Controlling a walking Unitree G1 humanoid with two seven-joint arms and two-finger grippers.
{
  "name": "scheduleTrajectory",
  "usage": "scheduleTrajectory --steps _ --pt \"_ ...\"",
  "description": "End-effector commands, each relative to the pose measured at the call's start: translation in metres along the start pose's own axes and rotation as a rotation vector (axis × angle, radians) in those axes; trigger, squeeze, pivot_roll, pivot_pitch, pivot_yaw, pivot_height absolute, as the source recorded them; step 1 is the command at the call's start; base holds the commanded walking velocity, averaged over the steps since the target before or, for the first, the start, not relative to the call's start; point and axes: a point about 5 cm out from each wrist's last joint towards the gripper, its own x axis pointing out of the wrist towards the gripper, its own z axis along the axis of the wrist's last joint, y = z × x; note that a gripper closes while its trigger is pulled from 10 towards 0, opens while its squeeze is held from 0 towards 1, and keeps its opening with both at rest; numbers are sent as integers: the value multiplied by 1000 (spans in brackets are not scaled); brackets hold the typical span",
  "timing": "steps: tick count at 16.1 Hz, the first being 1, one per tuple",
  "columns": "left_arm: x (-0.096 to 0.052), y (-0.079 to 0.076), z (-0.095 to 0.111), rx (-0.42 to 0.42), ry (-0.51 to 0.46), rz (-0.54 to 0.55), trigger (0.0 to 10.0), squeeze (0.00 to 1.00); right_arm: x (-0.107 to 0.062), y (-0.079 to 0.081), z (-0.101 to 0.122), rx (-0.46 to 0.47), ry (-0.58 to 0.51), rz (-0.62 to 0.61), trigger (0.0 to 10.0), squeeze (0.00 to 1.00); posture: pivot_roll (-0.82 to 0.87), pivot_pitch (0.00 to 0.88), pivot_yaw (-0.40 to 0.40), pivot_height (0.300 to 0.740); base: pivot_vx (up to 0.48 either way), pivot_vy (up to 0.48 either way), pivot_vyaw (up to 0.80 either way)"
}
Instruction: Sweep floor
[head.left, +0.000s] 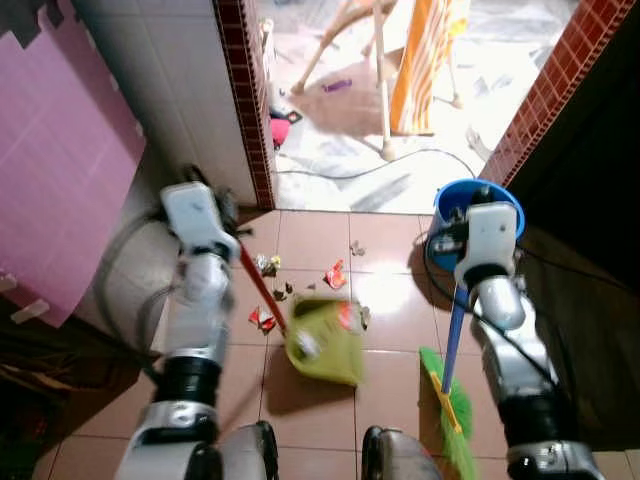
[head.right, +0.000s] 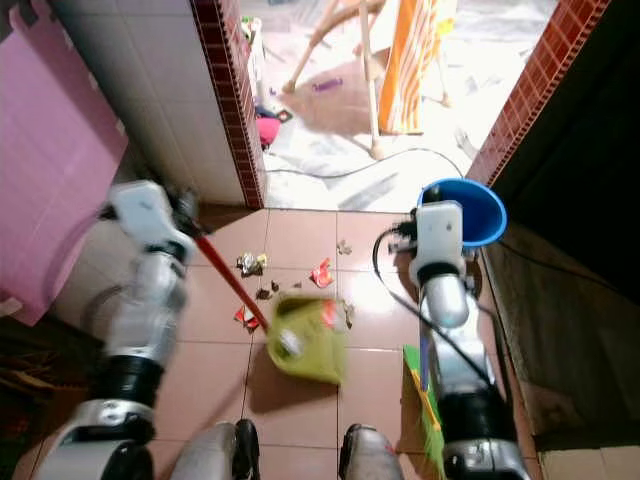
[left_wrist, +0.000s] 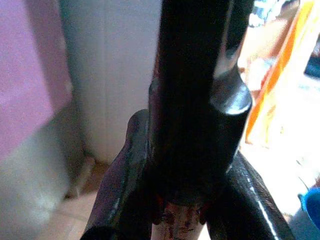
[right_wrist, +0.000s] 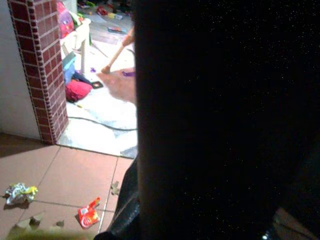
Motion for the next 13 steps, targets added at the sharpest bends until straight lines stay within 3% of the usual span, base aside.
scheduleTrajectory --steps 1,4,6,7,10,13 --pt "2 2 23 -74 -81 7 10000 0 -3 -1 -4 -5 16 -16 10000 0 -69 122 49 740 0 0 0" --pt "4 12 33 -185 -86 60 10000 0 -2 5 -4 -11 13 -3 10000 0 -66 108 45 740 0 0 0" --pt "9 15 34 -313 -55 87 10000 0 0 5 -2 -21 4 -1 10000 0 -68 103 42 740 0 0 0" --pt "10 16 36 -320 -48 89 10000 0 1 4 -2 -22 4 -3 10000 0 -71 99 38 740 0 0 0" --pt "14 15 36 -490 -6 127 10000 0 1 3 -2 -30 3 -3 10000 0 -76 96 35 740 0 0 0" --pt "15 10 34 -573 11 111 10000 0 0 6 -2 -31 -2 5 10000 0 -85 107 37 740 0 0 0"
